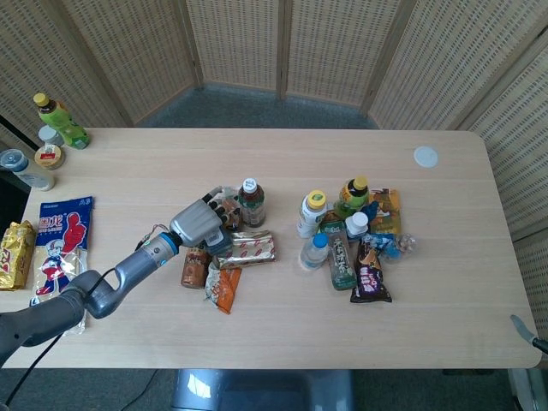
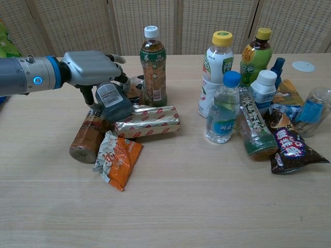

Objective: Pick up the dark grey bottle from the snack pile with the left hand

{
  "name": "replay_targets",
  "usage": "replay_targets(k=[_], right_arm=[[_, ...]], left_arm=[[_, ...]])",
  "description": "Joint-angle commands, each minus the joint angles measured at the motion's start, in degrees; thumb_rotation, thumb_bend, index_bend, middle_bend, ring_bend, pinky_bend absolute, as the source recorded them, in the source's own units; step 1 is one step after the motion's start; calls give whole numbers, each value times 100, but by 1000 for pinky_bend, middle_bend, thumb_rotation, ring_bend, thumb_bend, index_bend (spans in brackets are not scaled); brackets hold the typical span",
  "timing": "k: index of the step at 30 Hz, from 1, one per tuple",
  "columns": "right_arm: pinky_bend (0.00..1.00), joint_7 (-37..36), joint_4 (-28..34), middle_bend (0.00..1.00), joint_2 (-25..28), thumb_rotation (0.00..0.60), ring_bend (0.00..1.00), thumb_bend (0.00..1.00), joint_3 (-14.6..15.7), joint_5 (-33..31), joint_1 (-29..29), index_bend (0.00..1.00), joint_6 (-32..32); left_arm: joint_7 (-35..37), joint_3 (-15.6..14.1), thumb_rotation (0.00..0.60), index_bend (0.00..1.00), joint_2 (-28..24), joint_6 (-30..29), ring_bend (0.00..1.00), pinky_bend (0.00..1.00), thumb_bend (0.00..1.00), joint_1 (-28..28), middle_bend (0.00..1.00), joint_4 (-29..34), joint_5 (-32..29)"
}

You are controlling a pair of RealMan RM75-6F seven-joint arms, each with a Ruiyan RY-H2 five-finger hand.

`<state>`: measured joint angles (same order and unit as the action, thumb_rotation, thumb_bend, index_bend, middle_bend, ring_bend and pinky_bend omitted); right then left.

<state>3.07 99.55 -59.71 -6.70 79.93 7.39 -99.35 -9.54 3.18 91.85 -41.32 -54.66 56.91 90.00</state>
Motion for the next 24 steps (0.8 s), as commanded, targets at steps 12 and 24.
replay_targets(k=[12, 24], right_arm=[[0, -66, -4, 0, -17, 374, 0, 148, -65, 80, 5, 0, -1], [0, -228, -327, 0, -374, 376, 0, 149, -136, 109, -353, 0, 512]], left_arm=[[130, 56, 600, 605, -63, -439, 612, 381, 307, 198, 708, -114, -291], [536, 368, 600, 597, -1551, -1679, 618, 390, 304, 925, 711, 1727, -610]])
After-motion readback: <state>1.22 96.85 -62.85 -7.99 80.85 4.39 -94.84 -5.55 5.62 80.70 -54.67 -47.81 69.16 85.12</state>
